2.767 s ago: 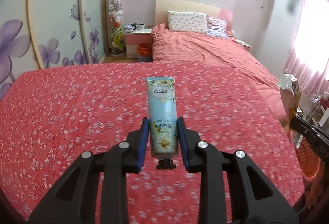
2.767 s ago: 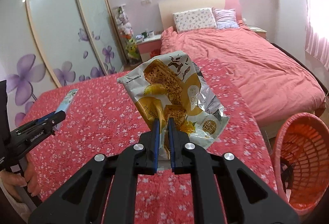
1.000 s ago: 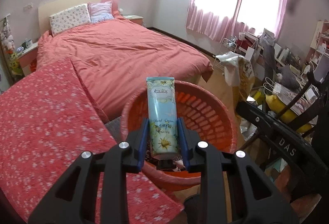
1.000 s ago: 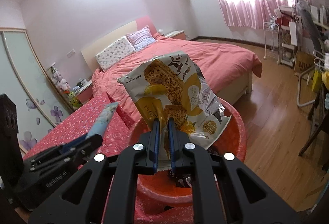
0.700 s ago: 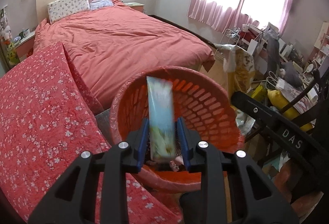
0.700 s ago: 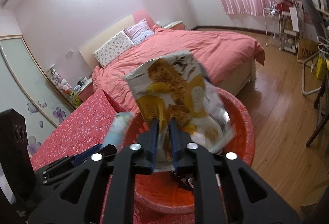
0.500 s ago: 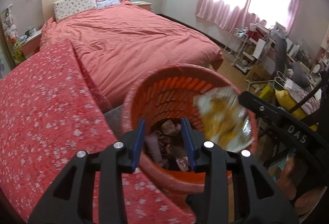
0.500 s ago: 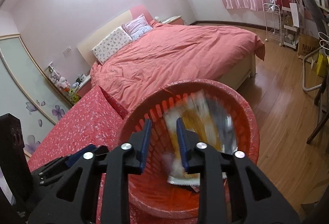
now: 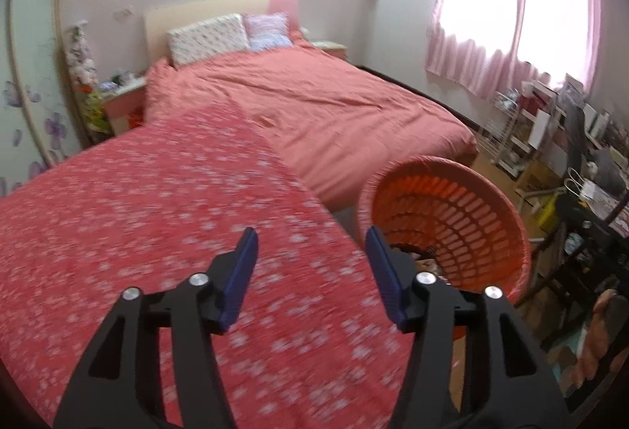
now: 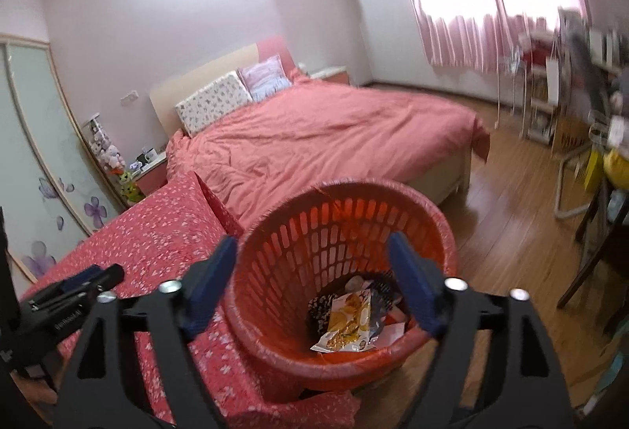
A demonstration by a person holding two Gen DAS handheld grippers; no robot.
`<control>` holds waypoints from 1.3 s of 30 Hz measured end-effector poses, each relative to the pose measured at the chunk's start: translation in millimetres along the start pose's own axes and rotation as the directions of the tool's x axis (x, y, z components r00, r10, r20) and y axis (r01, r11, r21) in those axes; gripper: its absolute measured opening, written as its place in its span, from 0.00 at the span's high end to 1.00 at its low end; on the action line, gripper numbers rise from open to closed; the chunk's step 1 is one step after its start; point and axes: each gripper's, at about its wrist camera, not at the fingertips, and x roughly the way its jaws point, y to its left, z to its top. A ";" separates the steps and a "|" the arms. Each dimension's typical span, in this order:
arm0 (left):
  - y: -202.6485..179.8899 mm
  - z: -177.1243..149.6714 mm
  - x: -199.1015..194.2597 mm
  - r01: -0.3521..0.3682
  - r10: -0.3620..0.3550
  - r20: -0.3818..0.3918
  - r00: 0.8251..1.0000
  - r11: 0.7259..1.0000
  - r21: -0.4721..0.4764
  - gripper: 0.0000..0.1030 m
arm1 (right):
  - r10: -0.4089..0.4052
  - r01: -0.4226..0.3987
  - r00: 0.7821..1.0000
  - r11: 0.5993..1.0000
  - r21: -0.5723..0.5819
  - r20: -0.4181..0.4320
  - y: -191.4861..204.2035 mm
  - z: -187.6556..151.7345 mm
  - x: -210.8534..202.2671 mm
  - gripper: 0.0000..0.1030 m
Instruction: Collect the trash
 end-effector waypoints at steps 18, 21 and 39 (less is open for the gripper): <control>69.5 -95.3 -132.1 -0.255 0.280 0.138 0.950 0.951 -0.174 0.04 | -0.198 0.224 0.963 0.965 -0.136 0.181 63.9 -59.6 -87.1 0.02; 72.2 -106.6 -141.0 -0.280 0.309 0.133 0.942 0.939 -0.200 0.04 | -0.209 0.236 0.960 0.963 -0.133 0.186 68.5 -65.5 -91.2 0.02; 71.2 -136.9 -169.5 -0.324 0.365 0.157 0.918 0.917 -0.234 0.04 | -0.255 0.283 0.954 0.940 -0.189 0.159 88.4 -90.3 -98.9 0.02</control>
